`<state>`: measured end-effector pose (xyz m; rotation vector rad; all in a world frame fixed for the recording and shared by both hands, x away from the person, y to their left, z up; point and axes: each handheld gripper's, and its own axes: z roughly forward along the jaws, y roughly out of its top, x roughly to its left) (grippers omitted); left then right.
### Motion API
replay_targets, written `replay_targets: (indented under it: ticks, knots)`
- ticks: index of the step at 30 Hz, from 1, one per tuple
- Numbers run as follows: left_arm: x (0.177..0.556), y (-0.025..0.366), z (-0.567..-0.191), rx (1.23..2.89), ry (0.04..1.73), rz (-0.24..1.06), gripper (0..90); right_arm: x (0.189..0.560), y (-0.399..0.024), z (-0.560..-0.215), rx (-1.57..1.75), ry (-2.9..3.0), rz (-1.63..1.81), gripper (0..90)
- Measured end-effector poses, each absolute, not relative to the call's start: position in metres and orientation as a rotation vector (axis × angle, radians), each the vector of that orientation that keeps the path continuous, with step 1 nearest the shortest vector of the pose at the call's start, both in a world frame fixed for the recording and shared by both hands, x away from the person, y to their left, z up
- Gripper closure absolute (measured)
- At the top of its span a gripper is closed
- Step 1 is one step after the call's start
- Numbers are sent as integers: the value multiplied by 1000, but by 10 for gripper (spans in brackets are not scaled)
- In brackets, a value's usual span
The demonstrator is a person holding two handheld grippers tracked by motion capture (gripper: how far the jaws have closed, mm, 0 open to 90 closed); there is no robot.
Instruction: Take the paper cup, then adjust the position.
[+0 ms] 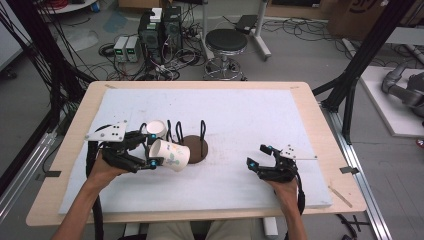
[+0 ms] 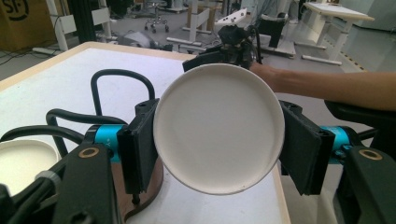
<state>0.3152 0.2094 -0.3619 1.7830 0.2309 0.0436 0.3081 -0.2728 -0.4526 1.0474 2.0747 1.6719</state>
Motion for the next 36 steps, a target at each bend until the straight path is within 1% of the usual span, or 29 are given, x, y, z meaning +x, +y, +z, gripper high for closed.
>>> replay_targets:
  ticks: [22,36]
  knots:
    - [315,210,-362,1788,235,52,353,307,-273,-451,1021,2075,1682,151]
    - [314,207,-361,1786,230,49,353,307,-267,-423,887,2094,1731,150]
